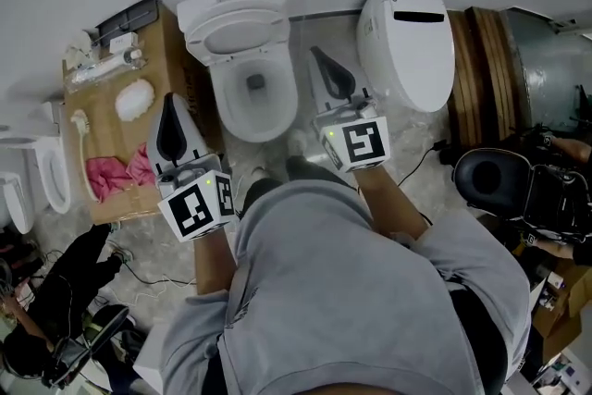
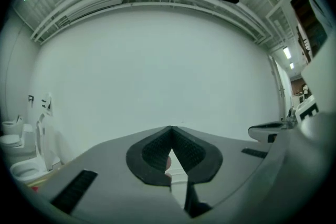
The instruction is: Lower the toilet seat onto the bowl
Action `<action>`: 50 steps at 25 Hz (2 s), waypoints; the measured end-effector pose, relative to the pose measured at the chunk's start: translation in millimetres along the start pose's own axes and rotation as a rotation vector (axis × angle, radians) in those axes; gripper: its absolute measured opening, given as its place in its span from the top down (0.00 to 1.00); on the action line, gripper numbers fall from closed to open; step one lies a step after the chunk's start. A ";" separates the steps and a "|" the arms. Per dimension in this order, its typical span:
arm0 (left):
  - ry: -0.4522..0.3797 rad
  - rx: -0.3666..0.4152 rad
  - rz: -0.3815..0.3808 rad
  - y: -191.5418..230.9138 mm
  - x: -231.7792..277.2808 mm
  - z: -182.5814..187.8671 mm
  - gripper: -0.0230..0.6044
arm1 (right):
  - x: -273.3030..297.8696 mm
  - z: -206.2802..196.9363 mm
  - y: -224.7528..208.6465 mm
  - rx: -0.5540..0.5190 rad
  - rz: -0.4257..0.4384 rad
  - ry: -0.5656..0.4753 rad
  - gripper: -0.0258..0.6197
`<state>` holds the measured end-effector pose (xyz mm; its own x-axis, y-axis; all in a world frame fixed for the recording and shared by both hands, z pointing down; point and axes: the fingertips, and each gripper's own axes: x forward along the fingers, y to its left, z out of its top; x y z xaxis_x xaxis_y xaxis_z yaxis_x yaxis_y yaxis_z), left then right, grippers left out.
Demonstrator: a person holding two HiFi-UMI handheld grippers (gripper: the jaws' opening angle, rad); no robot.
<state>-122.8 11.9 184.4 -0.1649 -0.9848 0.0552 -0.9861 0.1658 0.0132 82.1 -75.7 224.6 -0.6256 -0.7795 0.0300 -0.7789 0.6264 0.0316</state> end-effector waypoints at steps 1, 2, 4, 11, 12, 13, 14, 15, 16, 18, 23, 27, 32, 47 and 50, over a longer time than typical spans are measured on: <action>0.002 0.004 0.008 -2.9 4.3 1.7 0.96 | 3.8 -5.3 -7.3 0.002 0.001 0.011 0.96; 0.003 0.007 0.017 -5.4 8.2 3.2 0.96 | 7.7 -10.3 -14.4 0.005 0.000 0.020 0.96; 0.006 0.013 0.030 -8.9 15.5 4.7 0.96 | 15.5 -19.2 -26.6 0.010 -0.004 0.034 0.96; 0.020 0.019 0.029 -10.2 33.6 -1.5 0.96 | 42.6 -37.3 -37.7 -0.030 0.018 0.067 0.96; 0.019 0.019 0.024 -9.6 37.1 -2.9 0.96 | 48.0 -38.5 -37.8 -0.040 0.023 0.066 0.96; 0.018 0.019 0.018 -8.5 41.2 -4.4 0.96 | 53.9 -39.4 -37.9 -0.050 0.027 0.064 0.96; 0.019 0.020 0.012 -6.9 45.8 -6.2 0.96 | 60.2 -39.9 -37.7 -0.061 0.030 0.061 0.96; 0.020 0.020 0.007 -4.7 50.6 -8.3 0.96 | 66.4 -40.2 -37.0 -0.072 0.034 0.059 0.96; 0.022 0.020 0.001 -2.2 55.6 -10.3 0.96 | 72.3 -40.9 -35.5 -0.083 0.038 0.060 0.96; 0.024 0.017 -0.007 4.4 64.9 -13.1 0.96 | 82.8 -45.4 -31.2 -0.100 0.052 0.076 0.96; 0.020 0.013 -0.016 26.2 86.4 -20.2 0.96 | 111.9 -63.2 -18.5 -0.156 0.096 0.109 0.96; 0.032 0.011 -0.018 40.2 100.9 -32.3 0.96 | 133.4 -83.6 -9.7 -0.196 0.139 0.148 0.95; 0.044 0.002 -0.010 53.0 113.1 -47.5 0.96 | 155.3 -110.5 -0.1 -0.230 0.180 0.188 0.92; 0.090 -0.012 0.015 78.8 117.7 -80.0 0.96 | 193.0 -167.7 10.5 -0.304 0.240 0.262 0.89; 0.095 -0.011 0.021 82.7 115.0 -85.7 0.96 | 195.2 -177.9 14.0 -0.324 0.258 0.274 0.88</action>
<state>-221.5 -83.2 277.4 -0.1817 -0.9719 0.1497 -0.9821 0.1870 0.0219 -43.2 -218.4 408.7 -0.7277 -0.5967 0.3382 -0.5197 0.8015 0.2959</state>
